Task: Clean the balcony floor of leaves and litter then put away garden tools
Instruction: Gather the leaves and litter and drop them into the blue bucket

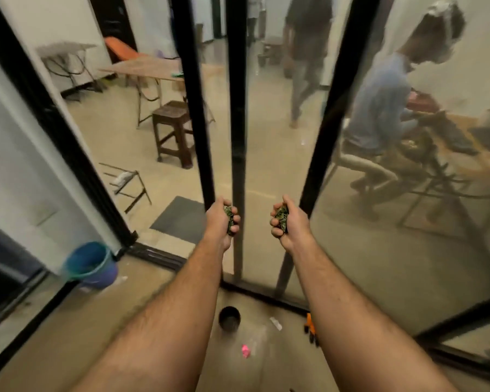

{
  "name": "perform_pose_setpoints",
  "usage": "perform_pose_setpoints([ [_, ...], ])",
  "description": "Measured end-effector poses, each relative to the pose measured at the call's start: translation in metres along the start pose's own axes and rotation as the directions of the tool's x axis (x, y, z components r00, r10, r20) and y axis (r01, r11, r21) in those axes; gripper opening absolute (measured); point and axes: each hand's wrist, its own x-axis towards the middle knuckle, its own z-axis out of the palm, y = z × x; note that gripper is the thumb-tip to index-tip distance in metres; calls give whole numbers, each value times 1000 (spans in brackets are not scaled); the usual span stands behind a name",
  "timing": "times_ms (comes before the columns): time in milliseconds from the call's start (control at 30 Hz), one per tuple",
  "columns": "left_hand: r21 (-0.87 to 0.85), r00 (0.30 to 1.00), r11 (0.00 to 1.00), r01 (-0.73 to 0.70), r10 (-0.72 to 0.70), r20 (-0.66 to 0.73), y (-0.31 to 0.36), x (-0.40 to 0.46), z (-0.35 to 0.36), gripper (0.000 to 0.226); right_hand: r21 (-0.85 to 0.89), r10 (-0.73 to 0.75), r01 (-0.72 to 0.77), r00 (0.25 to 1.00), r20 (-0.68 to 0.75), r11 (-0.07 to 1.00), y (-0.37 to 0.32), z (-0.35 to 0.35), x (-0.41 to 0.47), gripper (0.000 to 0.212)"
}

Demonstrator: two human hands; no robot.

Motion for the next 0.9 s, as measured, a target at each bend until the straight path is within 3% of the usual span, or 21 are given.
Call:
perform_pose_setpoints([
  [200, -66, 985, 996, -67, 55, -166, 64, 3, -133, 35, -68, 118, -107, 976, 182, 992, 70, 129, -5, 32],
  [433, -128, 909, 977, -173, 108, -402, 110, -3, -263, 33, -196, 231, -173, 914, 333, 965, 145, 252, -14, 31],
  [900, -176, 816, 959, -222, 84, -572, 209, 97, -390, 34, -306, 344, -222, 831, 437, 926, 215, 449, 59, 30],
])
